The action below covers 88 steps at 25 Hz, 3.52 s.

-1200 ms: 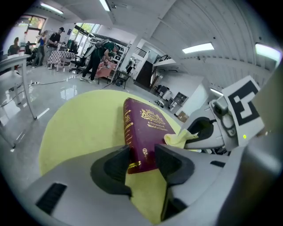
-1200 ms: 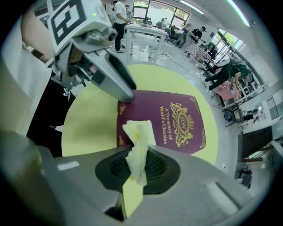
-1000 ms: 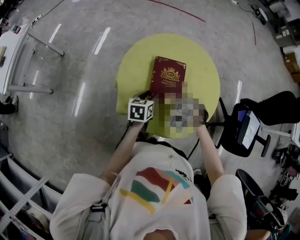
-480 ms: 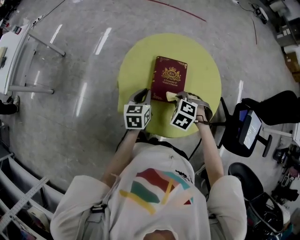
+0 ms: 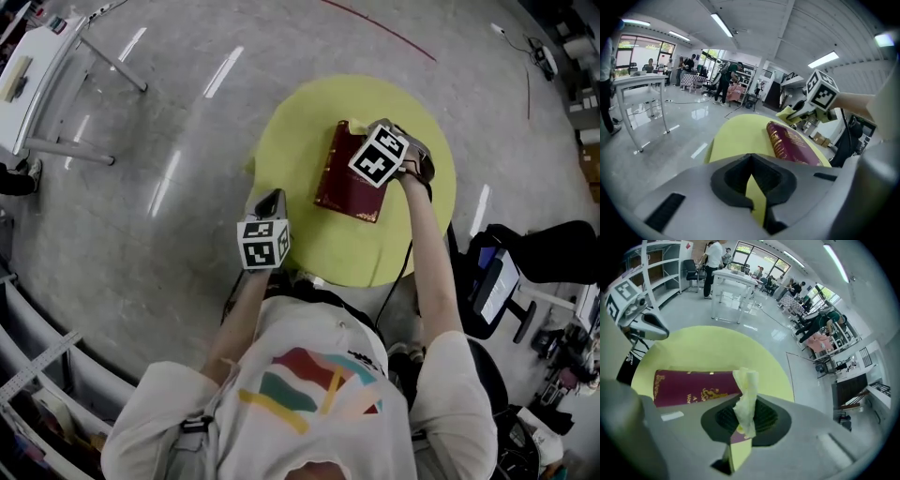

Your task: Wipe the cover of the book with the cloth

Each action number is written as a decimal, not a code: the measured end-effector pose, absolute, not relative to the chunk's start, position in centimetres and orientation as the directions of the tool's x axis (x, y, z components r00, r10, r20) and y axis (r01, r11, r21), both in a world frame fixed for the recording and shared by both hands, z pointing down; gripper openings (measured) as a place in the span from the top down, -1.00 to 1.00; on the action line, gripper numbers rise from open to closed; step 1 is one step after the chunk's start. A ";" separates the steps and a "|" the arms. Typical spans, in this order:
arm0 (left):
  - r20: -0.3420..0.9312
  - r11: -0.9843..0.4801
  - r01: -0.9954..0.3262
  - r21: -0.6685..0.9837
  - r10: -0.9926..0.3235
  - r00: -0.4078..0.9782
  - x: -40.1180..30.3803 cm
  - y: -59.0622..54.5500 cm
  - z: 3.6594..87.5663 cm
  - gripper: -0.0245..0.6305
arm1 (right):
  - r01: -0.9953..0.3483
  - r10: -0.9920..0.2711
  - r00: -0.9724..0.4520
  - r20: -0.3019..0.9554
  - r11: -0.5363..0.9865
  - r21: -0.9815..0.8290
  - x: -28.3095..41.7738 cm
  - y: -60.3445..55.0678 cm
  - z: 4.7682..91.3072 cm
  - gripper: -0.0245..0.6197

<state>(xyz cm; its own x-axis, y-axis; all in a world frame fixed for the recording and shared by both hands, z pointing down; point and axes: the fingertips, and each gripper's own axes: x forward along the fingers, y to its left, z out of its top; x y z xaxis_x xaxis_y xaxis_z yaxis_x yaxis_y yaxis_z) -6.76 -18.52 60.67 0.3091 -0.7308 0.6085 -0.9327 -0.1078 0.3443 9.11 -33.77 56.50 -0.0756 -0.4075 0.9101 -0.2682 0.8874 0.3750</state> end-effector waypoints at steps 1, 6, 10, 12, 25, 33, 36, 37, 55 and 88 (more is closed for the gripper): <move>0.617 -0.095 -0.933 0.346 -0.726 0.302 -7.0 -18.1 61.1 0.88 | -0.265 -0.394 -0.073 0.916 0.893 0.363 8.7 -34.5 57.1 0.83; 0.626 -0.025 -0.937 0.348 -0.738 0.252 -9.2 -17.1 61.9 0.88 | -0.247 -0.349 -0.028 0.937 0.910 0.332 8.0 -36.5 60.1 0.83; 0.623 0.037 -0.938 0.346 -0.756 0.200 -11.5 -16.6 61.9 0.88 | -0.232 -0.348 -0.018 0.937 0.913 0.335 7.7 -36.5 60.1 0.83; 0.621 0.056 -0.937 0.345 -0.762 0.183 -12.2 -16.7 61.8 0.88 | -0.224 -0.349 -0.014 0.937 0.914 0.338 7.5 -36.3 60.0 0.84; 0.586 0.000 -0.944 0.330 -0.784 0.205 -11.2 -17.7 60.0 0.88 | -0.157 -0.303 -0.048 0.952 0.943 0.292 6.1 -27.2 60.4 0.84; 0.573 -0.030 -0.946 0.323 -0.789 0.221 -10.7 -18.3 59.1 0.88 | -0.105 -0.237 -0.070 0.969 0.968 0.229 4.7 -17.8 60.4 0.84; 0.569 -0.033 -0.944 0.327 -0.791 0.224 -10.7 -18.7 59.0 0.88 | -0.117 -0.229 -0.069 0.971 0.968 0.220 4.6 -15.8 60.7 0.84; 0.567 -0.033 -0.944 0.329 -0.792 0.226 -10.7 -18.9 58.9 0.88 | -0.119 -0.228 -0.066 0.971 0.968 0.219 4.6 -15.3 60.8 0.83; 0.510 -0.049 -0.924 0.378 -0.822 0.252 -10.6 -20.3 56.3 0.88 | -0.172 -0.240 -0.109 0.965 0.960 0.219 3.7 -14.4 60.1 0.84; -0.178 -0.519 -0.846 -0.123 -0.827 0.533 1.2 -19.5 16.9 0.88 | -0.930 -0.963 -0.242 -0.120 0.195 0.311 11.2 -16.3 20.5 0.83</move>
